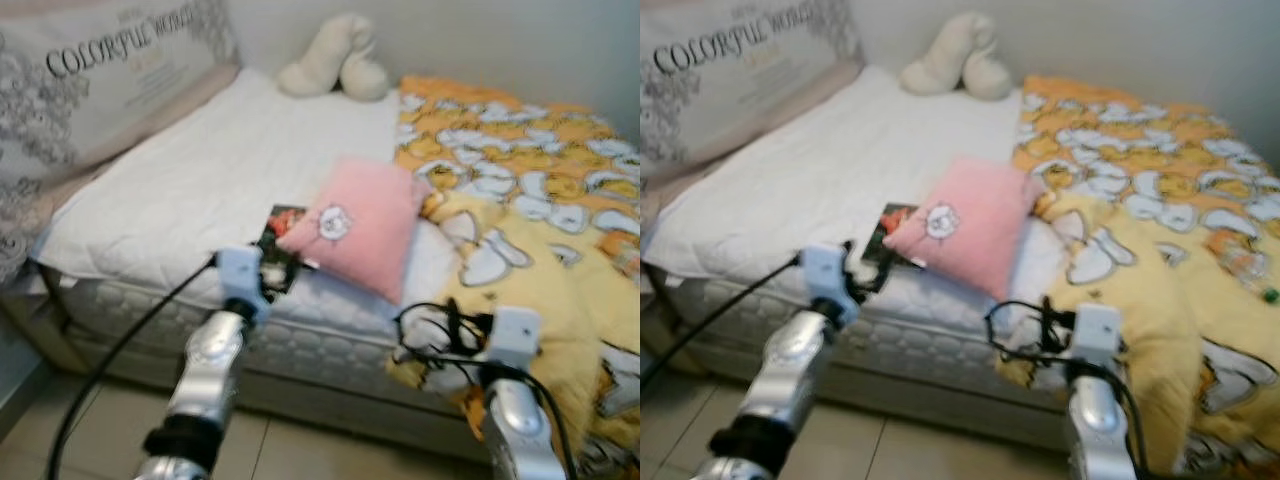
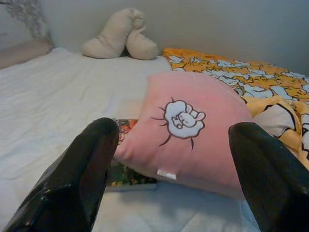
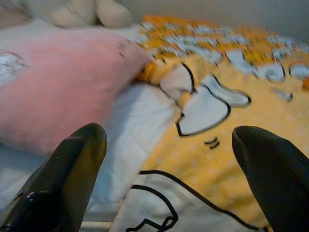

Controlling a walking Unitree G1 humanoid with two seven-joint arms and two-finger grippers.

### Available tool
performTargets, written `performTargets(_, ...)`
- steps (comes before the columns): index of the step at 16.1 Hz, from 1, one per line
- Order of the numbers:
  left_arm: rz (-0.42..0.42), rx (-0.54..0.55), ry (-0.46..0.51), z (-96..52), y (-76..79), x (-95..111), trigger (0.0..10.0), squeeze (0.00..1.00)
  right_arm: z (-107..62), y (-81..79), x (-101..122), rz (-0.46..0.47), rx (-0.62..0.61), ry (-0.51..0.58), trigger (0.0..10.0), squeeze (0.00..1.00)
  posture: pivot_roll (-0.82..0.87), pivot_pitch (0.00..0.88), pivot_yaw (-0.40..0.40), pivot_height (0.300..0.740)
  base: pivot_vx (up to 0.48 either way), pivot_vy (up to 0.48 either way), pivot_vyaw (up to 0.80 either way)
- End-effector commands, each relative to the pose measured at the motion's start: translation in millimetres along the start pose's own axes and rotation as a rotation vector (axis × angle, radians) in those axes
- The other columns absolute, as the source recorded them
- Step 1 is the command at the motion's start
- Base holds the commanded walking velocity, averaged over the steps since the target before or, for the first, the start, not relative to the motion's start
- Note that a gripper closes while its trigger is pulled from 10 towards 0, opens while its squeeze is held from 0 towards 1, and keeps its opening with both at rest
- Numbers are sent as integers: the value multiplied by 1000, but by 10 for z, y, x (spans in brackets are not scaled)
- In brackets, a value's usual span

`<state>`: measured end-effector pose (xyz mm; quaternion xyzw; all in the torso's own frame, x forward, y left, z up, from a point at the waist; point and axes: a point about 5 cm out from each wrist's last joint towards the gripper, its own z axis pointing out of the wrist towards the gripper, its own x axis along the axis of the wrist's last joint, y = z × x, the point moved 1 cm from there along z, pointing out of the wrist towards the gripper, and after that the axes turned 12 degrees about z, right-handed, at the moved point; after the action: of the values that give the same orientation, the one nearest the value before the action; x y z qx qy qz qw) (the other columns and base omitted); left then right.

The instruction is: Clean up the room

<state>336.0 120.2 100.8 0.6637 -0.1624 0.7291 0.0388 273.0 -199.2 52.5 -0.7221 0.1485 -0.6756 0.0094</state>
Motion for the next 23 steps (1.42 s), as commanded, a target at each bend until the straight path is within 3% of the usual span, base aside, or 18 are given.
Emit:
performTargets(1,24,11,2,26,-64,18,10000,0,78,-79,55,19,11,12,10000,0,170,0,-11,740,458,0,0)
performTargets(8,46,40,45,139,-183,159,10000,0,113,-101,113,4,18,44,10000,0,163,0,-9,740,456,0,0)
performTargets(12,88,-20,107,233,-147,325,10000,0,128,32,284,-31,-70,106,10000,0,146,0,-2,740,463,0,0)
performTargets(14,95,-85,126,323,-114,447,10000,0,195,140,415,48,-120,112,10000,0,129,0,6,740,480,0,0)
performTargets(15,91,-103,108,358,-112,461,10000,0,220,161,411,92,-125,85,10000,0,128,0,6,740,480,0,0)
performTargets(17,75,-322,-119,461,10,319,10000,0,272,273,318,306,-156,-63,10000,0,119,0,13,740,0,0,0)
performTargets(18,-6,-393,-191,483,34,287,10000,0,271,340,230,383,-160,-132,10000,0,119,0,18,740,0,0,0)
performTargets(20,-81,-451,-273,535,92,242,10000,0,251,440,101,428,-160,-209,10000,0,116,0,22,740,0,0,0)
performTargets(23,-195,-462,-303,601,215,252,10000,0,160,457,-15,434,-133,-266,10000,0,103,55,31,740,0,0,0)
